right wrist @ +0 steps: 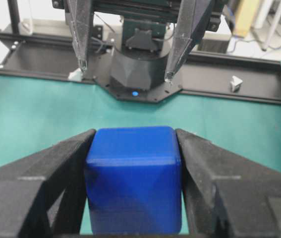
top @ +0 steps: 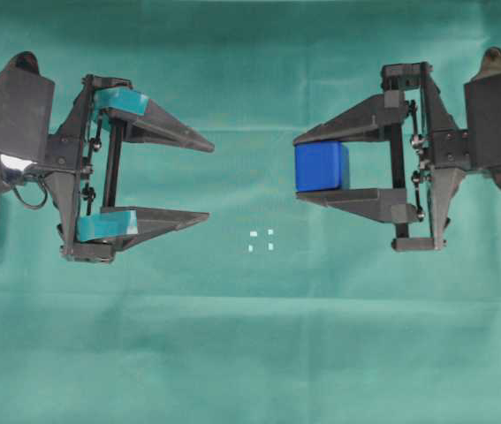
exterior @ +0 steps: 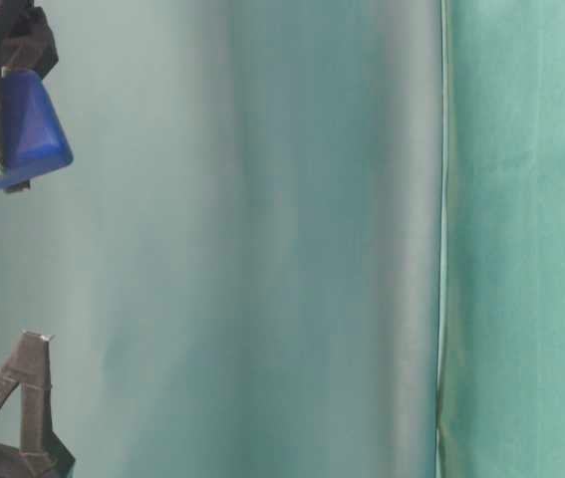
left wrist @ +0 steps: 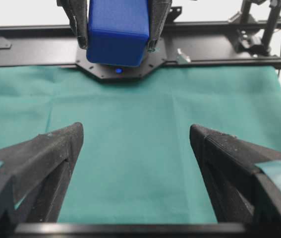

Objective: Handover the blue block to the right arm after grasping it with the left arm, then place it in the designated position.
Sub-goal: 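Carry the cube with the right gripper toward the right side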

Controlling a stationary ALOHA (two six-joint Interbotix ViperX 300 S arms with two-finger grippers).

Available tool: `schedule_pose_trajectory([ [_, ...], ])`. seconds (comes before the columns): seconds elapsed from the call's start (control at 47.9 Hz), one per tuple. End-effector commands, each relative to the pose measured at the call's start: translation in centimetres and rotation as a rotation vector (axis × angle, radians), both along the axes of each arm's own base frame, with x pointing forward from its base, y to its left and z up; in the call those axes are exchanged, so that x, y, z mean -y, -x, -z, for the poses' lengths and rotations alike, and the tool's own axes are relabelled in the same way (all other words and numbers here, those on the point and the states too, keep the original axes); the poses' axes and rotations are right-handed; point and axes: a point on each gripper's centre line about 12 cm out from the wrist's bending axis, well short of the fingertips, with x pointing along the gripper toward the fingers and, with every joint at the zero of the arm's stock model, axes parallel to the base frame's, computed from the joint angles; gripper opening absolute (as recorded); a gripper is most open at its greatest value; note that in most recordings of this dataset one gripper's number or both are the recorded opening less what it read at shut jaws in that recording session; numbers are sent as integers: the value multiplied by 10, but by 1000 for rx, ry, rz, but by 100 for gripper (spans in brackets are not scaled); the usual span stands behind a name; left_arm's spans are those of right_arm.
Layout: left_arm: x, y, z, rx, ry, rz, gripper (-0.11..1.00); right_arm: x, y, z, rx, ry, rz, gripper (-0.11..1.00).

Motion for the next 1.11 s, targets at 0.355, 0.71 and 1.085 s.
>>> schedule_pose_trajectory([
  [0.355,1,0,-11,32,1,2,99,-2,2,-9,26,-5,-5,51],
  [0.71,1,0,-12,34,2,2,99,-1,3,-8,17,-4,2,51],
  [1.085,1,-1,-12,34,2,2,99,-1,3,-8,18,-6,1,51],
])
